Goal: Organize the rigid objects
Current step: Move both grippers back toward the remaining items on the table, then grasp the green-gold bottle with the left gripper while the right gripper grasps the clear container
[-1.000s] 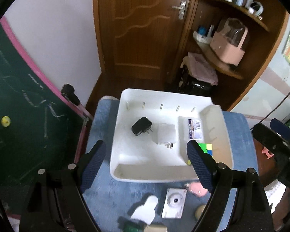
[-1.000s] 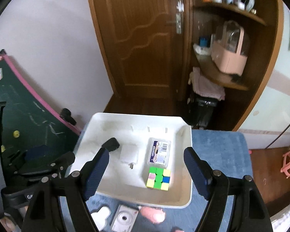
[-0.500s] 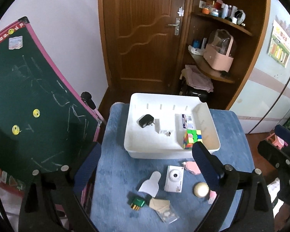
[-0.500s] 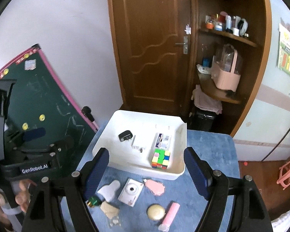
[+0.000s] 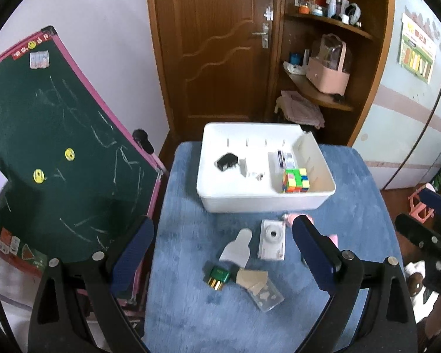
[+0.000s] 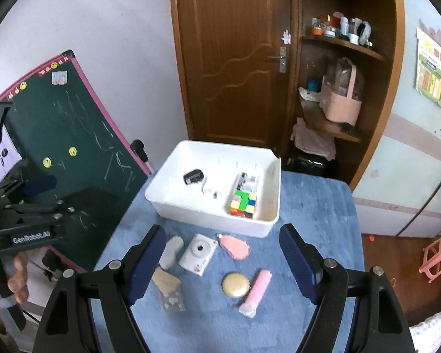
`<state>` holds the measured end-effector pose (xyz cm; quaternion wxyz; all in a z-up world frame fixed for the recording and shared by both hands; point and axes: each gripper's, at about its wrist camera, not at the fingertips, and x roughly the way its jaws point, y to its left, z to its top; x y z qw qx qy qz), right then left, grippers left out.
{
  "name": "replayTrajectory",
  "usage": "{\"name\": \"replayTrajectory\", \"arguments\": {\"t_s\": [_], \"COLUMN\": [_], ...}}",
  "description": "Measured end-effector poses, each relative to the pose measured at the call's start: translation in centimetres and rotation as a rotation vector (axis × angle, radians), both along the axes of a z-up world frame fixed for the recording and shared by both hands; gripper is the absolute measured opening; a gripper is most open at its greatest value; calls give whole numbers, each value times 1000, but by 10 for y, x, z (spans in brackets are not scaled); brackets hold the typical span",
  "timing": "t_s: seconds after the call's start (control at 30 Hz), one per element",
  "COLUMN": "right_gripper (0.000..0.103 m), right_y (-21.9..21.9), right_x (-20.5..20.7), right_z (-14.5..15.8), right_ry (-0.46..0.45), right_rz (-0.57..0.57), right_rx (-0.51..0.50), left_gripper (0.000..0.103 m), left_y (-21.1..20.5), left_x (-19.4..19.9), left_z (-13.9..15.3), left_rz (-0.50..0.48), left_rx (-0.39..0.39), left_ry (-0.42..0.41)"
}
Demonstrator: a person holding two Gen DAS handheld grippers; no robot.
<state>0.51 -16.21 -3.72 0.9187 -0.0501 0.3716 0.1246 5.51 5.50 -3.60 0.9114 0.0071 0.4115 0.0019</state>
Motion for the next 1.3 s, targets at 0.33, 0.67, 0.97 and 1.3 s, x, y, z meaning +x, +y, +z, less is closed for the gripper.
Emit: {"name": "replayTrajectory", "arguments": {"t_s": [0.33,0.67,0.97,1.3], "right_gripper": [80,80,80,70], "right_y": [-25,3,74,107], "right_x": [-3,-20,-30,-6], "right_z": [-59,-131,-208,-249], "right_ry": [120,233,313,369], "right_rz": [-66,50,235,255], "right_rx": [-24,-36,-109,-110], "left_gripper": [96,96,96,83], "left_y": [9,19,26,33], "left_x": [-5,4,24,45], "left_z": [-81,-165,-200,-218], "left_rz": [-34,-59,-82,-120], "left_rx": [50,39,-42,-48], "left_ry": [165,334,406,453]}}
